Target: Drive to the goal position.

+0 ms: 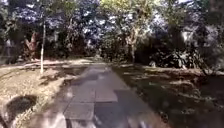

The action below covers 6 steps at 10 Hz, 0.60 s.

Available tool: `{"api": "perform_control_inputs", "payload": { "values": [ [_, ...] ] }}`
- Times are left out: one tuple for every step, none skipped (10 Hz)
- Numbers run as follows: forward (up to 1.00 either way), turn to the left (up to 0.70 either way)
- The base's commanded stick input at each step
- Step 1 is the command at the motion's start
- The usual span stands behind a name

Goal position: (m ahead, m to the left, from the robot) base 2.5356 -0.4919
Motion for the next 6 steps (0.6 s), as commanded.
{"api": "perform_control_inputs", "payload": {
  "values": [
    [0.50,0.00],
    [0.50,0.00],
    [0.50,0.00],
    [0.50,0.00],
    [0.50,0.00],
    [0.50,0.00]
  ]
}}
